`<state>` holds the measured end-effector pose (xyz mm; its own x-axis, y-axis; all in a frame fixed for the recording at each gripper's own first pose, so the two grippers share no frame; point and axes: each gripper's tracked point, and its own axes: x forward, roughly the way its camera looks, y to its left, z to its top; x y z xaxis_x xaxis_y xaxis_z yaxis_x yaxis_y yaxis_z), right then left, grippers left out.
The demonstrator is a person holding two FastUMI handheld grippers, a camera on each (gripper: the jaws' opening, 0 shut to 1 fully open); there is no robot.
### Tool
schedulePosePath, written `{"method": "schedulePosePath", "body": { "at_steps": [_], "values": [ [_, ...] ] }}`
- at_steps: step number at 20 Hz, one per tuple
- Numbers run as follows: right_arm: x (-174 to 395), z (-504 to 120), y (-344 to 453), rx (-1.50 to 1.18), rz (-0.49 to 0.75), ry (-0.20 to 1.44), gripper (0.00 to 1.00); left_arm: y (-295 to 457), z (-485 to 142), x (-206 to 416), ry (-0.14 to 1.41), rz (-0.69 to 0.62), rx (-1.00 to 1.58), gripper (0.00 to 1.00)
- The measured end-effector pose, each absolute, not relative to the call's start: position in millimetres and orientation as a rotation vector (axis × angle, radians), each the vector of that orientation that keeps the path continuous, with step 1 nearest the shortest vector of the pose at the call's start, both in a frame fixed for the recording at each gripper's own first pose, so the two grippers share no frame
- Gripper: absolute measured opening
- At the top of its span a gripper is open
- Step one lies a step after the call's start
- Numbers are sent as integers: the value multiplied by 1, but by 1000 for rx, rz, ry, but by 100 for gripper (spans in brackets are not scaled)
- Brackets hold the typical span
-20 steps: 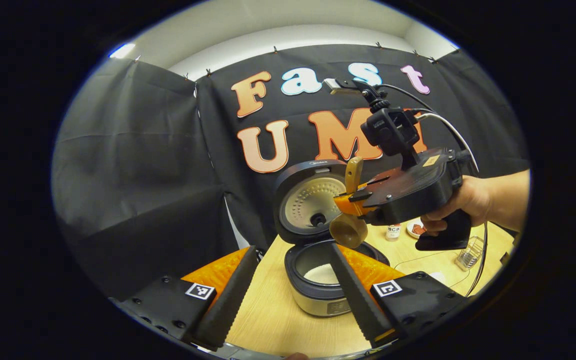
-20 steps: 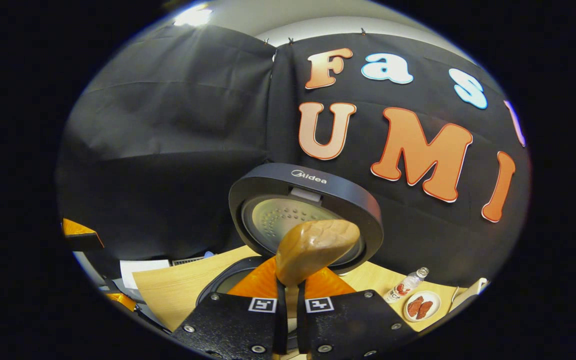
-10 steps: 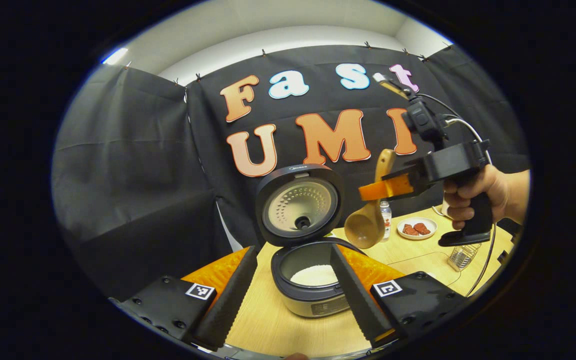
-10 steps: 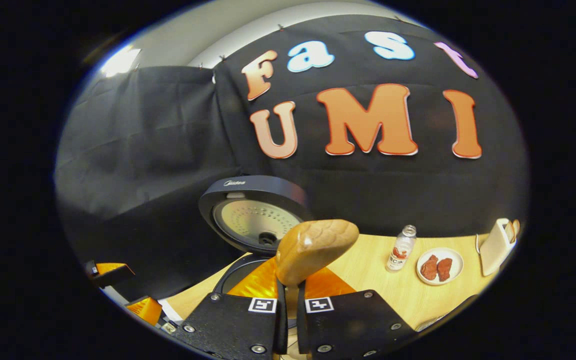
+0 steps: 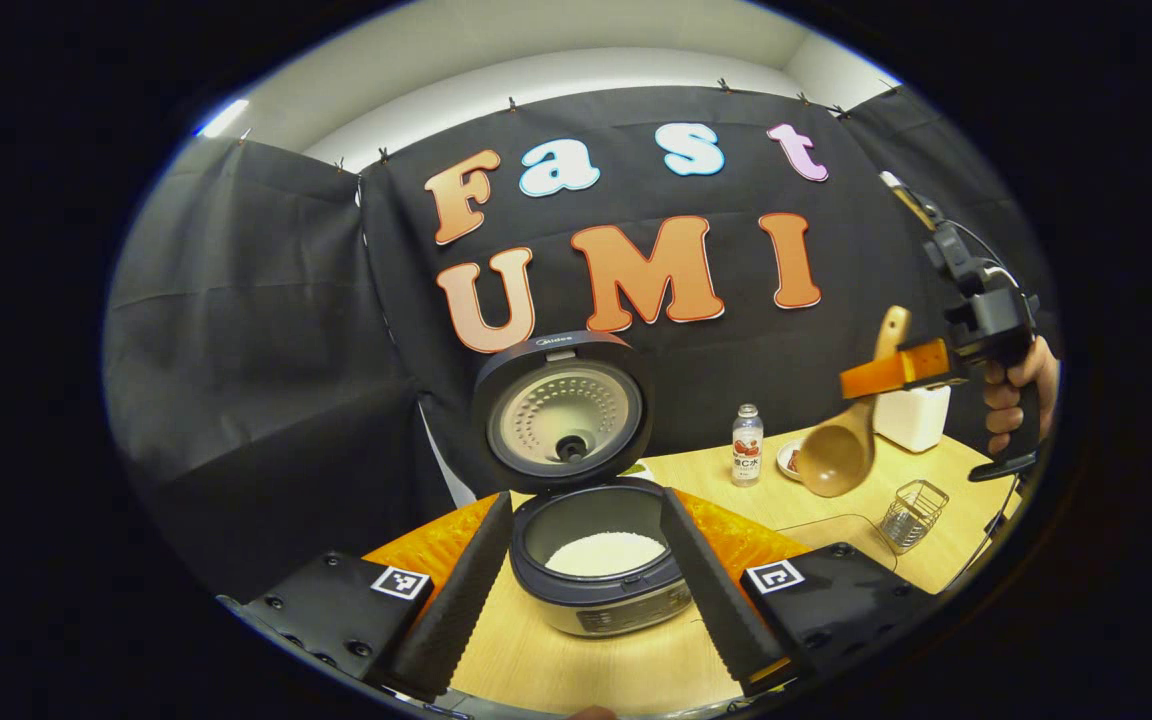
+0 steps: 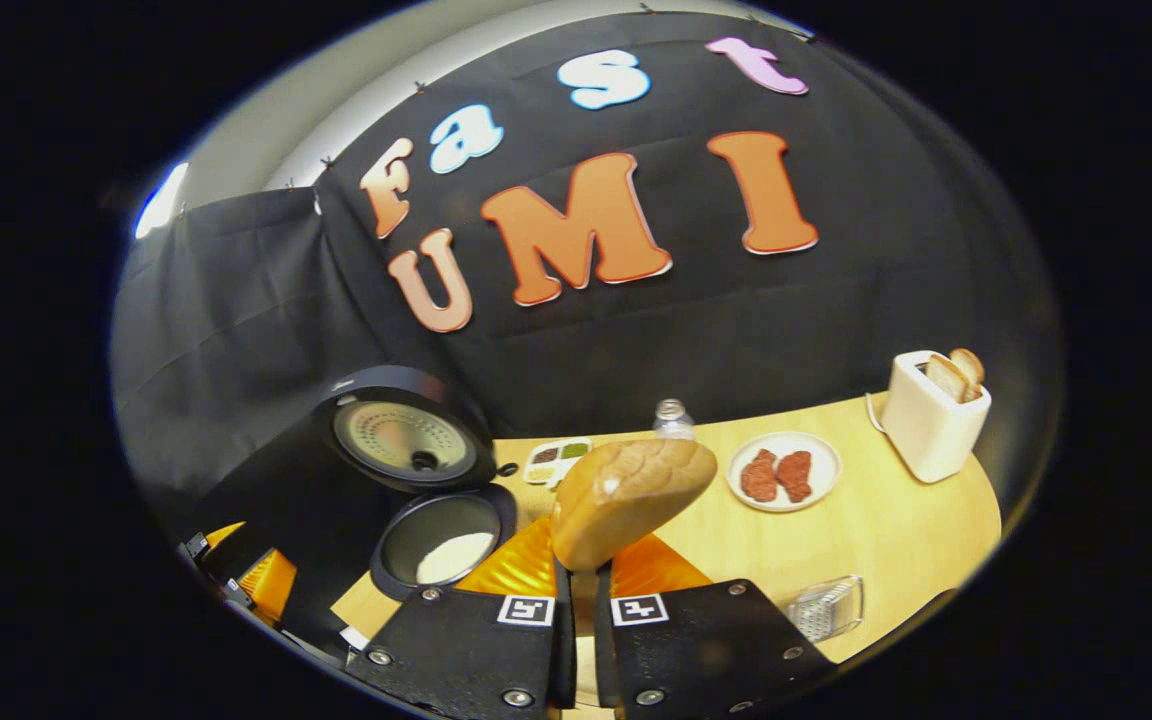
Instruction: Close the left gripper, press the button to open the rice cooker; take a wooden spoon from the chopstick holder with the right hand, scoop a spoonful of rice and pour it into the rice cooker, then put the wooden spoon back into the chopstick holder.
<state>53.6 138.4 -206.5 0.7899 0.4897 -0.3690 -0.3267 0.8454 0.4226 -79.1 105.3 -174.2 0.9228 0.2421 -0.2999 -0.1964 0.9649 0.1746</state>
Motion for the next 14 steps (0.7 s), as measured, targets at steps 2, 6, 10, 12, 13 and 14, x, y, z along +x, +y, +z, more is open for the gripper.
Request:
{"method": "schedulePosePath", "body": {
  "at_steps": [2,6,10,12,13,14],
  "values": [
    [57,-214,101,362,387,492,7,102,-180,-75,329,233,137,92],
    [57,-237,38,361,282,505,7,90,-182,-71,342,246,119,92],
    [51,-283,-5,323,199,565,7,83,-181,-69,347,273,104,92],
    [52,-306,-15,325,172,597,7,80,-176,-69,347,286,106,92],
    [53,-317,-18,325,163,614,7,78,-174,-69,344,290,109,92],
    [55,-327,-20,326,155,625,7,76,-170,-69,339,294,116,92]
  ]
}}
